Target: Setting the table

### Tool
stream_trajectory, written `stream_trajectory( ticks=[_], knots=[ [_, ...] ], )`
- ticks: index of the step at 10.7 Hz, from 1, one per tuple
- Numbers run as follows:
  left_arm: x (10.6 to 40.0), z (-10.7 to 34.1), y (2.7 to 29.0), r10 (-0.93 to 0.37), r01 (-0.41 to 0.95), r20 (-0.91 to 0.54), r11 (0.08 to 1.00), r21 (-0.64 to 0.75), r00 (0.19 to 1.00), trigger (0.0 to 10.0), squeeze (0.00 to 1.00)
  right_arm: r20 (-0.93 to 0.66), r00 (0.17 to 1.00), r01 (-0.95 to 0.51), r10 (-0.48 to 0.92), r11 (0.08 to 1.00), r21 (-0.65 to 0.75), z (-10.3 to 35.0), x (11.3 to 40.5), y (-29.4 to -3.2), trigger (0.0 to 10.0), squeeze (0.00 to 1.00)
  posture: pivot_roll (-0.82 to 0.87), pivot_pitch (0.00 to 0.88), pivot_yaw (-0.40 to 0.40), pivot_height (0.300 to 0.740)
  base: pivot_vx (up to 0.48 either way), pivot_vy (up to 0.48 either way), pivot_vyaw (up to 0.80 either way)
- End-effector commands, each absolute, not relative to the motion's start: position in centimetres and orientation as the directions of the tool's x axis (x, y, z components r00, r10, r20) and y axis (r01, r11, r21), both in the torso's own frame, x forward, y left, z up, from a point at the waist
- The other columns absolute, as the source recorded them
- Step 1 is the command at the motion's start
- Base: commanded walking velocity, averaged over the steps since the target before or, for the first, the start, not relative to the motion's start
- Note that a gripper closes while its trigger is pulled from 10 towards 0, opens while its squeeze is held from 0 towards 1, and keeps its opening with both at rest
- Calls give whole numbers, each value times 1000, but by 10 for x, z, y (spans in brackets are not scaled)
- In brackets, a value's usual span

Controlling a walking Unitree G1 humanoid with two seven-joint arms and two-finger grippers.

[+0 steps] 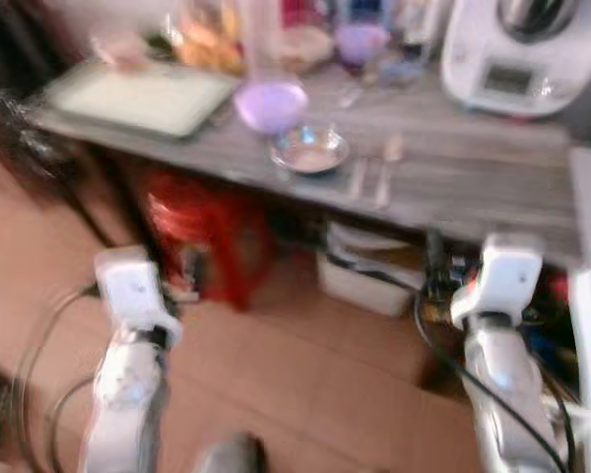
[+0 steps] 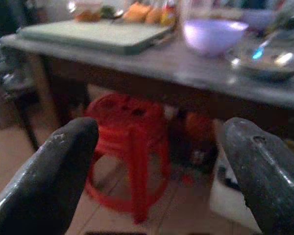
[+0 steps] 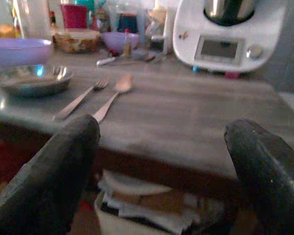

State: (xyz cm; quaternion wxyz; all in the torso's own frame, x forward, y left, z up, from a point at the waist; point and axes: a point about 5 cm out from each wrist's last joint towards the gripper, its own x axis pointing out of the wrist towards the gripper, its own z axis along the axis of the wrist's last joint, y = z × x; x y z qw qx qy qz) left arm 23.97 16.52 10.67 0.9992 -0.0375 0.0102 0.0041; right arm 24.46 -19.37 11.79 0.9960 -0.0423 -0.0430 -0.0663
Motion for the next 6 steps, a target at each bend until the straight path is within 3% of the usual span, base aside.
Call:
stream_trajectory(
  ticks=[1,6],
  knots=[
    [242,110,163,-26,25,-7,996,-86,1000,10000,0,109,986,132,-124,989,-72,122,248,-190,10000,0,-35,53,26,740,0,0,-587],
    [241,114,152,-97,96,4,987,-129,995,10000,0,106,986,139,-131,987,-75,124,252,-197,10000,0,-44,92,17,740,0,0,-800]
  ],
)
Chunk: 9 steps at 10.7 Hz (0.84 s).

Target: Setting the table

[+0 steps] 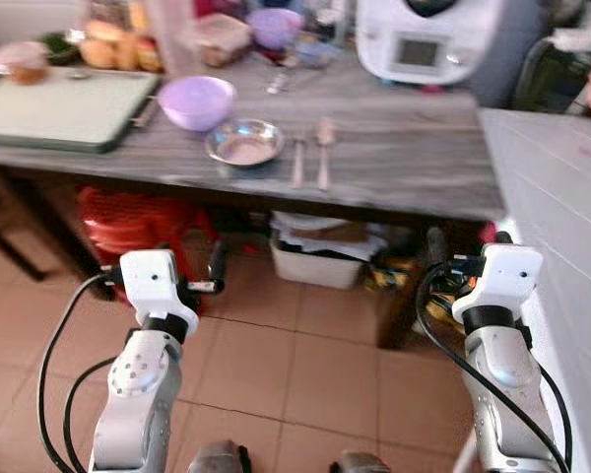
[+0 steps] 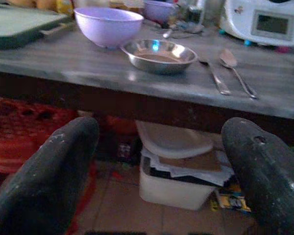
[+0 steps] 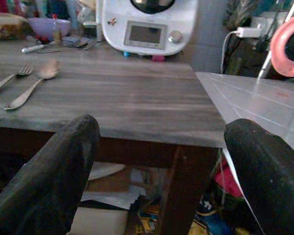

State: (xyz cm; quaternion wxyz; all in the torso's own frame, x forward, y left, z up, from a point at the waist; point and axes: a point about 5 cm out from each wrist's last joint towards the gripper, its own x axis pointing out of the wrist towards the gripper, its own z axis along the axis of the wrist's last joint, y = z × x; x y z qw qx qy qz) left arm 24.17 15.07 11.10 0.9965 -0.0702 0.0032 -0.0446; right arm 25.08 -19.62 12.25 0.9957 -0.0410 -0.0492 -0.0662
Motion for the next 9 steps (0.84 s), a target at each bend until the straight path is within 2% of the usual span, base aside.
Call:
stream_trajectory(
  ticks=[1,2,4,8,9],
  knots=[
    [240,115,150,-98,99,14,985,-142,995,10000,0,114,988,111,-102,990,-83,127,256,-193,10000,0,-40,99,6,740,0,0,0],
    [239,116,149,-99,101,17,985,-142,995,10000,0,118,989,96,-85,992,-87,129,259,-191,10000,0,-35,107,-2,740,0,0,0],
    [238,117,148,-101,103,22,983,-150,995,10000,0,119,991,77,-67,994,-81,131,262,-188,10000,0,-31,116,-10,740,0,0,-800],
    [238,118,147,-109,112,29,981,-155,994,10000,0,111,993,59,-50,995,-85,130,260,-186,10000,0,-37,121,-10,740,0,0,0],
    [239,119,147,-111,115,31,981,-154,993,10000,0,109,993,56,-47,995,-86,130,261,-186,10000,0,-36,121,-11,740,266,-292,0]
  ],
)
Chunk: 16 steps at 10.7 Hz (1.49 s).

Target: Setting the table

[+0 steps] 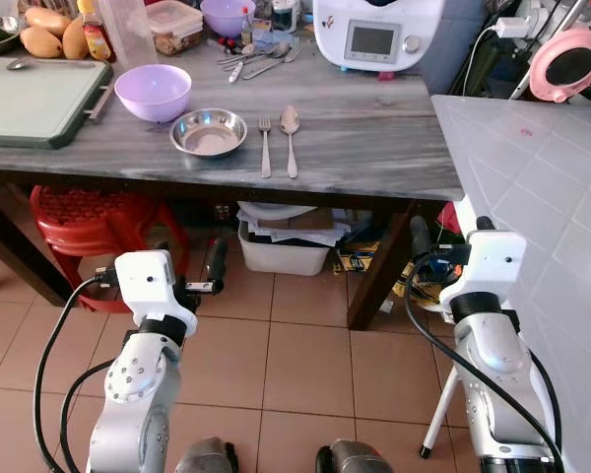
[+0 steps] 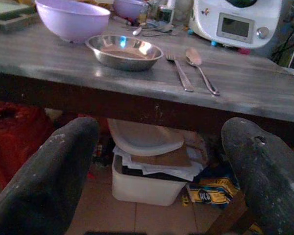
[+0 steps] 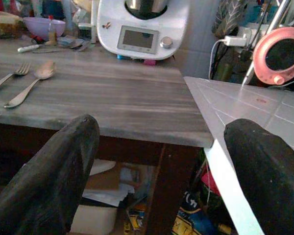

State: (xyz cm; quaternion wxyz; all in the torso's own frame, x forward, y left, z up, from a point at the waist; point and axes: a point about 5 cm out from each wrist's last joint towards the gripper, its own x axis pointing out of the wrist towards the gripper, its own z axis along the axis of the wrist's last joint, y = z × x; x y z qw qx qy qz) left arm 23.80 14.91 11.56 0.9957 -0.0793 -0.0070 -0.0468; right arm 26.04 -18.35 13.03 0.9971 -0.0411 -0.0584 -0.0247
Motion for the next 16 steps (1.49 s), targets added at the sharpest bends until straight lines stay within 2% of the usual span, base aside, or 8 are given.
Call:
stream_trajectory(
  ticks=[1,4,6,10,14,16],
  knots=[
    [239,119,147,-112,116,33,981,-153,993,10000,0,109,993,55,-46,995,-86,130,261,-186,10000,0,-35,121,-11,740,281,-360,0],
    [239,120,147,-112,116,36,982,-152,993,10000,0,104,994,52,-43,995,-80,129,262,-185,10000,0,-34,119,-11,740,294,-350,-488],
    [240,120,147,-111,115,37,982,-150,993,10000,0,102,994,49,-41,995,-82,128,262,-185,10000,0,-36,119,-12,740,291,-311,0],
    [241,113,156,-6,3,-23,992,-125,1000,10000,0,93,995,38,-30,995,-88,126,261,-184,10000,0,-31,124,-18,740,0,0,0],
    [241,112,157,1,-5,-33,992,-129,999,10000,0,90,996,34,-26,995,-90,125,262,-183,10000,0,-30,126,-19,740,0,0,0],
    [242,112,157,-3,-2,-35,992,-129,999,10000,0,92,995,33,-25,996,-87,125,262,-181,10000,0,-29,128,-18,740,-294,0,0]
  ],
)
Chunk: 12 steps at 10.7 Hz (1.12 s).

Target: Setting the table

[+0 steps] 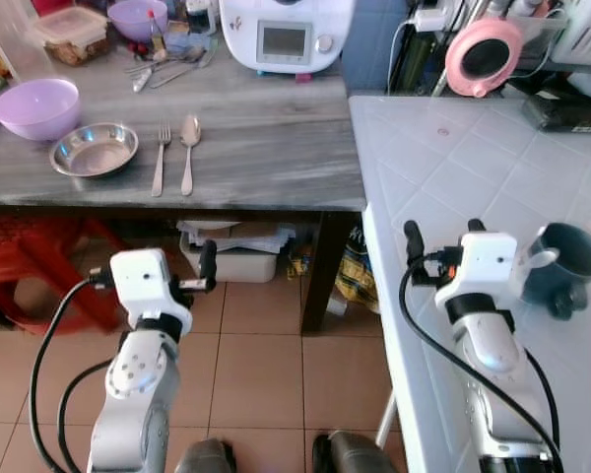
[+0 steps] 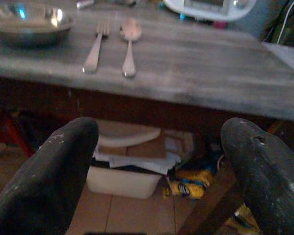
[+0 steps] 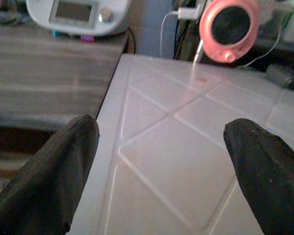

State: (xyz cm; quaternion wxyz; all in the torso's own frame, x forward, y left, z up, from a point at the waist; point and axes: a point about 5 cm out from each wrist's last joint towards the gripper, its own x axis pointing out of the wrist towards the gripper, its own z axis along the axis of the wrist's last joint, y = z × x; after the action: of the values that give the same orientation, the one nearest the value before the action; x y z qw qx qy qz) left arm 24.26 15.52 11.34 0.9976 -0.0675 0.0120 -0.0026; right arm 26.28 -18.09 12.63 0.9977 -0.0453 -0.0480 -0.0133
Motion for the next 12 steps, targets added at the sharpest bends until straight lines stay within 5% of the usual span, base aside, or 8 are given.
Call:
stream_trajectory(
  ticks=[1,6,12],
  knots=[
    [242,112,157,-1,-3,-35,992,-128,999,10000,0,92,995,32,-24,996,-87,125,262,-181,10000,0,-28,129,-19,740,-300,0,0],
    [242,113,156,0,-4,-35,992,-130,999,10000,0,93,995,32,-24,996,-89,126,263,-181,10000,0,-27,136,-24,740,-317,0,0],
    [239,128,155,-37,40,43,996,-84,998,10000,0,110,993,40,-29,995,-94,131,270,-183,10000,0,-1,170,-25,740,0,0,-229]
  ],
)
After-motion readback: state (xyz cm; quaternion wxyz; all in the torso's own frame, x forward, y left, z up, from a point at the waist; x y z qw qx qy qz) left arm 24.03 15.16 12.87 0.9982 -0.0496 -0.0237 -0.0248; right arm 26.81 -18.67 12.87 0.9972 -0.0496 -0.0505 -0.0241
